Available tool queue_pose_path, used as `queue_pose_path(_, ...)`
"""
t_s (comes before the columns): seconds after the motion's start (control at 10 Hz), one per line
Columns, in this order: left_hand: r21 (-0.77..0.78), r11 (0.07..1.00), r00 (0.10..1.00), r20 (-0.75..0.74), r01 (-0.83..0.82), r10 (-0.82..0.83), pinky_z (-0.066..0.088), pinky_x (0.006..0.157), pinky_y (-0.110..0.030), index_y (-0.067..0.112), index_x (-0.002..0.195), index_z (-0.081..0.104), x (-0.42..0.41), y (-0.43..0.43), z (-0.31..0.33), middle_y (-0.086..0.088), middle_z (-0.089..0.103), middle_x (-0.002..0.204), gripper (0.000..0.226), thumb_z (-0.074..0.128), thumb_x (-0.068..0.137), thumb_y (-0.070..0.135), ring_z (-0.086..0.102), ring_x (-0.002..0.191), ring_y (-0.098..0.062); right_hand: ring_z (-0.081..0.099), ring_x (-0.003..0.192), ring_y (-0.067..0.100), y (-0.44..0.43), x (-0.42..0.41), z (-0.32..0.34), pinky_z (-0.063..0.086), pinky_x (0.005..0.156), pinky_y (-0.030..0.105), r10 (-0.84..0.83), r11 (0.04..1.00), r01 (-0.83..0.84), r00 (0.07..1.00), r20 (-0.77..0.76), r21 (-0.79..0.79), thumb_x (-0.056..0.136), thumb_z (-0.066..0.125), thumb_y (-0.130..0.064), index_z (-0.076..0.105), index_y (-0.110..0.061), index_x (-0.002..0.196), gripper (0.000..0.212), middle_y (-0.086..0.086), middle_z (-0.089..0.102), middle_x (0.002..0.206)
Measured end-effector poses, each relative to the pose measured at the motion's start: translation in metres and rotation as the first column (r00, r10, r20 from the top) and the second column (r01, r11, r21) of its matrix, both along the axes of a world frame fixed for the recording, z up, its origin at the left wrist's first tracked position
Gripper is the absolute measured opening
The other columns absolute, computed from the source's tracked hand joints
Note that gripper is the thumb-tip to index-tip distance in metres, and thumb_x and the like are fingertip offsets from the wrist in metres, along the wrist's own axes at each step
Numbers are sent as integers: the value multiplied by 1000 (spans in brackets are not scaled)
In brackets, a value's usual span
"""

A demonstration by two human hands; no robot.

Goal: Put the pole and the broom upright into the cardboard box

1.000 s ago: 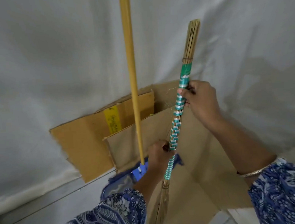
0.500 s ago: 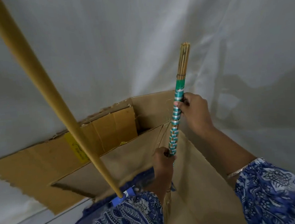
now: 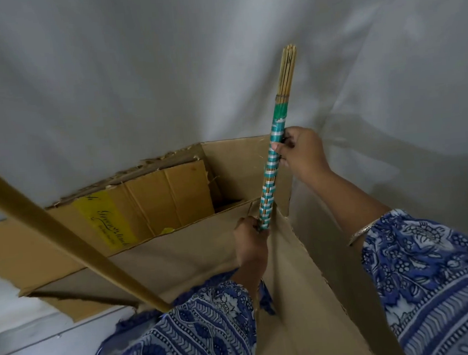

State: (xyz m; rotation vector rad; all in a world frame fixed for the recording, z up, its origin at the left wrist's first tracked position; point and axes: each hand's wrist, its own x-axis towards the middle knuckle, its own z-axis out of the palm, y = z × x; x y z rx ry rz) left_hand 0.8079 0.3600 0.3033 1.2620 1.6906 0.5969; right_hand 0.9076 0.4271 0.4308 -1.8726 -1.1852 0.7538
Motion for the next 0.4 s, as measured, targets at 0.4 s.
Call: queue_pose_path(0.4,28,999,1000,-19,22,-22,40,67,-25,3,100,63,-3,-1,3,-16,63,108,27,70,76,11,60,92,-25,64,107,29,-8,5,4,50,87,29,13,1000,-13,1000,-7,-15,86,59,-11,59,0,118,35,18,67,116)
